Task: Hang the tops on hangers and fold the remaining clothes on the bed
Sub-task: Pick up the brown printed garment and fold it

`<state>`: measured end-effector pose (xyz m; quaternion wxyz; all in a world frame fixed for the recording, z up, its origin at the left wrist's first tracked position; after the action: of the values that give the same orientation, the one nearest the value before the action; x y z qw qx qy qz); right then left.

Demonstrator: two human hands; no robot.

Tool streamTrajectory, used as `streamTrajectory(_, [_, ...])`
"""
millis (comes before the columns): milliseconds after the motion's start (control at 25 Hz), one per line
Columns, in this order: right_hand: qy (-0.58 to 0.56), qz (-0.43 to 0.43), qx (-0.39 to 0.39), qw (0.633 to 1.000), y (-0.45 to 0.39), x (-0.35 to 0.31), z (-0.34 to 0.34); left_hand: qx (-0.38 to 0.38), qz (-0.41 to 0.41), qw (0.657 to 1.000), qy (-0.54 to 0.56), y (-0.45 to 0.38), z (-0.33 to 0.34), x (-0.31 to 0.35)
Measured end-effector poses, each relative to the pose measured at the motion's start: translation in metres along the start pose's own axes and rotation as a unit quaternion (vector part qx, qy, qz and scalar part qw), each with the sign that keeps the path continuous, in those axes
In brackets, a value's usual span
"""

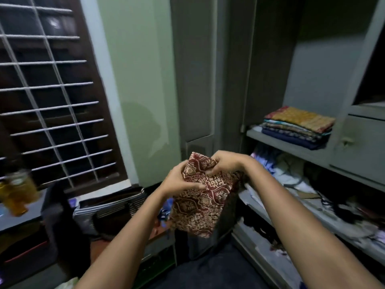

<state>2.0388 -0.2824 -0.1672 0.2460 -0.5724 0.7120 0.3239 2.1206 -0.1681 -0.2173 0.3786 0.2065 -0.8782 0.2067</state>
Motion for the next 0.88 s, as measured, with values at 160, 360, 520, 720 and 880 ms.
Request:
streamTrajectory(160, [0.027, 0.011, 0.077, 0.997, -0.019, 0.031, -0.107, -0.186, -0.054, 0.979, 0.061, -0.086, 0.081, -0.039])
streamTrajectory(360, [-0.199, 0.048, 0.284, 0.937, 0.007, 0.136, -0.230, -0.076, -0.124, 0.894, 0.423, -0.203, 0.119, -0.034])
streamTrajectory(520, [-0.277, 0.108, 0.443, 0.846, 0.030, 0.233, -0.285, -0.031, -0.100, 0.907, 0.408, -0.308, 0.152, 0.018])
streamTrajectory(720, [-0.167, 0.194, 0.582, 0.772, 0.033, 0.306, -0.344, 0.159, -0.007, 0.987, 0.019, -0.435, 0.147, 0.099])
streamTrajectory(880, [-0.107, 0.235, 0.672, 0.694, 0.036, 0.331, -0.410, 0.191, 0.115, 0.971, -0.087, -0.532, 0.151, 0.170])
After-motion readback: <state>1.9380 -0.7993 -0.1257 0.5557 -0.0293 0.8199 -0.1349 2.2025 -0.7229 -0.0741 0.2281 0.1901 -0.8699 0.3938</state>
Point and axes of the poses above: each hand's wrist, its own y-axis away from the middle knuckle, its own z-axis out of the palm, x = y × z, the point moved 8 cm from there along -y, towards the middle knuckle, and after that the axes turned 12 degrees about -y, right-handed, at the moved point
